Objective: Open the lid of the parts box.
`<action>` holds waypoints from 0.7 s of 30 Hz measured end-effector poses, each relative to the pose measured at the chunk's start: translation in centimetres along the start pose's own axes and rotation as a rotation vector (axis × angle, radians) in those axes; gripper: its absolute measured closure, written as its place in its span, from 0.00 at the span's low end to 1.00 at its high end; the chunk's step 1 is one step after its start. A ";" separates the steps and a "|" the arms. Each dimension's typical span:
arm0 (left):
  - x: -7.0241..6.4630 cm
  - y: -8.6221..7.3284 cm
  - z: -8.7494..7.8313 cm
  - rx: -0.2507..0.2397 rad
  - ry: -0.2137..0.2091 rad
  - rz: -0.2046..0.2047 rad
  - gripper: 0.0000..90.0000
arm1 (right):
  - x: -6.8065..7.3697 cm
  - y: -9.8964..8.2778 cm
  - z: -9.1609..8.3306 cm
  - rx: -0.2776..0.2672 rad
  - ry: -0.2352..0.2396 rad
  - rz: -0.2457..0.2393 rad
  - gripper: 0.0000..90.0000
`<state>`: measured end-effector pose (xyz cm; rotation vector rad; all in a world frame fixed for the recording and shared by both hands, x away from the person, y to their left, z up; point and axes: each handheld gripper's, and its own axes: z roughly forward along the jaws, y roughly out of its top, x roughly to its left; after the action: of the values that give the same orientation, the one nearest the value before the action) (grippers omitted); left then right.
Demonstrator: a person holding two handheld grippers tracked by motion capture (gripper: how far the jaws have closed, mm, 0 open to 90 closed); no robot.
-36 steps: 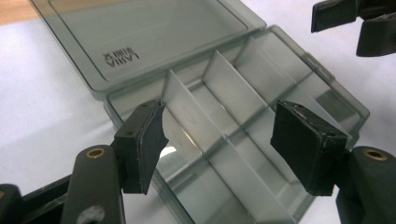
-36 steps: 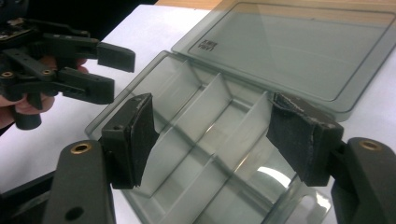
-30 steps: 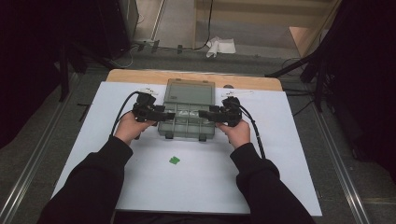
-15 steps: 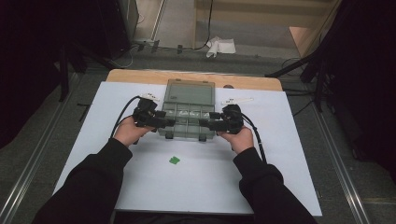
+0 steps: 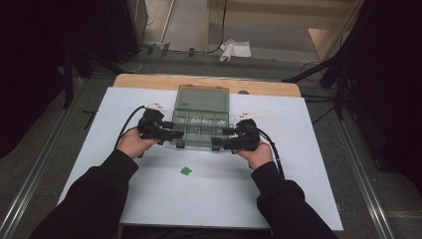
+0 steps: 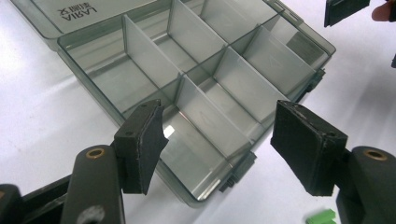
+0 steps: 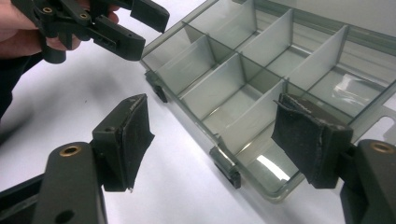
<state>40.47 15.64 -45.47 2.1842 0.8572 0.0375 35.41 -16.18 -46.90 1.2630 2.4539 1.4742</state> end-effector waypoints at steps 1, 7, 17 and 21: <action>-0.1 -0.1 -0.1 -0.002 -0.002 -0.004 0.37 | 0.1 -0.1 0.0 0.003 0.003 0.003 0.31; -0.5 -0.7 -0.5 0.010 0.007 0.035 0.37 | 0.4 -0.4 -0.2 0.008 0.028 -0.007 0.30; -1.3 -1.4 -1.3 0.008 -0.013 0.051 0.37 | 1.5 -1.3 -0.5 0.020 0.057 -0.047 0.30; -1.7 -1.8 -1.7 0.008 -0.015 0.062 0.37 | 1.8 -1.6 -0.7 0.021 0.059 -0.057 0.30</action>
<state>37.61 16.64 -45.11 2.2153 0.7823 0.0489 32.89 -15.91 -47.07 1.1590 2.5261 1.4973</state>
